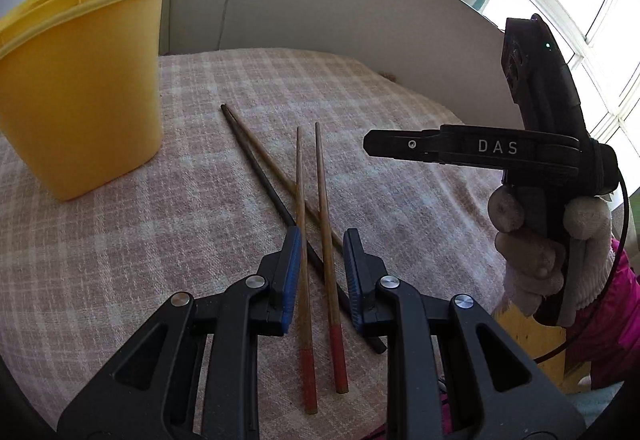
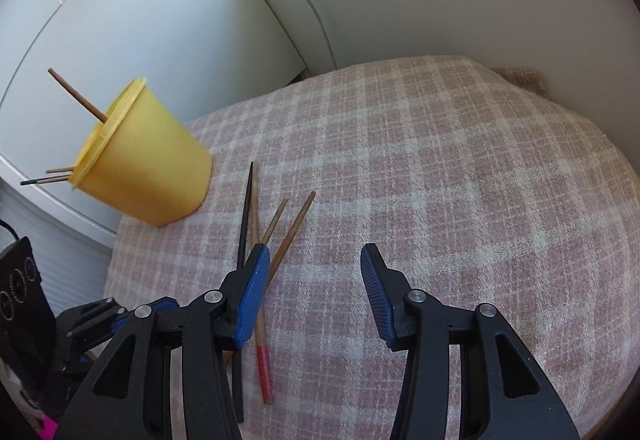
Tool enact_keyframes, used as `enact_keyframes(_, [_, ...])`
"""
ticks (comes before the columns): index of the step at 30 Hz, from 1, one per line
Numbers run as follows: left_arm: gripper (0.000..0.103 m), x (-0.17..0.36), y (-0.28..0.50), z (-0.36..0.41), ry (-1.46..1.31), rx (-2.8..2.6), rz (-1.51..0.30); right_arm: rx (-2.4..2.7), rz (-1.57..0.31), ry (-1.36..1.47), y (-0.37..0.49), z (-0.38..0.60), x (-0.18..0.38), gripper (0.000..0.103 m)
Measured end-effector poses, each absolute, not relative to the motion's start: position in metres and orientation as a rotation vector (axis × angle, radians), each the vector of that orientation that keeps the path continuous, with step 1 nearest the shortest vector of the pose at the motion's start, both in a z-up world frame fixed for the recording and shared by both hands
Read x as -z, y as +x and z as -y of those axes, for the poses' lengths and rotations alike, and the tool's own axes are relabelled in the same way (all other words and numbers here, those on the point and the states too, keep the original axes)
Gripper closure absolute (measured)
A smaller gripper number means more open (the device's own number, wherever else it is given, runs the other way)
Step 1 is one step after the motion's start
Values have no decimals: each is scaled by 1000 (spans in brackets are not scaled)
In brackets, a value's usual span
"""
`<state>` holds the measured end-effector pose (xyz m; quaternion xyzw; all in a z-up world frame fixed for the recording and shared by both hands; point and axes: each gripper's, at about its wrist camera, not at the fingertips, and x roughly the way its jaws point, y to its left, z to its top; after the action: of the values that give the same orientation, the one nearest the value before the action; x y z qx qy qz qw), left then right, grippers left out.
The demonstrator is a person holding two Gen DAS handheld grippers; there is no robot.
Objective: Organize utensils
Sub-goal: 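Move both grippers back down to the remaining chopsticks on the cloth, then close left gripper on a red-tipped chopstick while right gripper grasps another red-tipped chopstick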
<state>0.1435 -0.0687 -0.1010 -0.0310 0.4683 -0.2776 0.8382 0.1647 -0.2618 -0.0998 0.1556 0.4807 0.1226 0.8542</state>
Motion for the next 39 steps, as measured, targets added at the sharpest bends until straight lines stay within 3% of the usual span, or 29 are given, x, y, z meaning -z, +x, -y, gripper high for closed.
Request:
enact_keyframes(4, [83, 111, 147, 73, -56, 588, -1017, -277, -1053, 382, 167, 261, 112, 58])
enact_keyframes(12, [83, 125, 159, 79, -33, 588, -1056, -308, -1092, 414, 172, 252, 124, 71])
enact_keyframes(19, [83, 137, 172, 90, -25, 593, -1073, -333, -1112, 422, 179, 239, 129, 74])
enact_keyframes(23, [91, 137, 173, 86, -35, 593, -1075, -342, -1119, 429, 183, 233, 132, 77])
enact_keyframes(28, [93, 142, 173, 82, -33, 579, -1089, -354, -1125, 435, 185, 225, 134, 78])
enact_keyframes(31, [97, 141, 173, 78, -43, 578, -1093, -355, -1131, 425, 187, 215, 136, 87])
enact_keyframes(39, [97, 141, 174, 72, -47, 592, -1097, -354, -1136, 442, 188, 200, 146, 95])
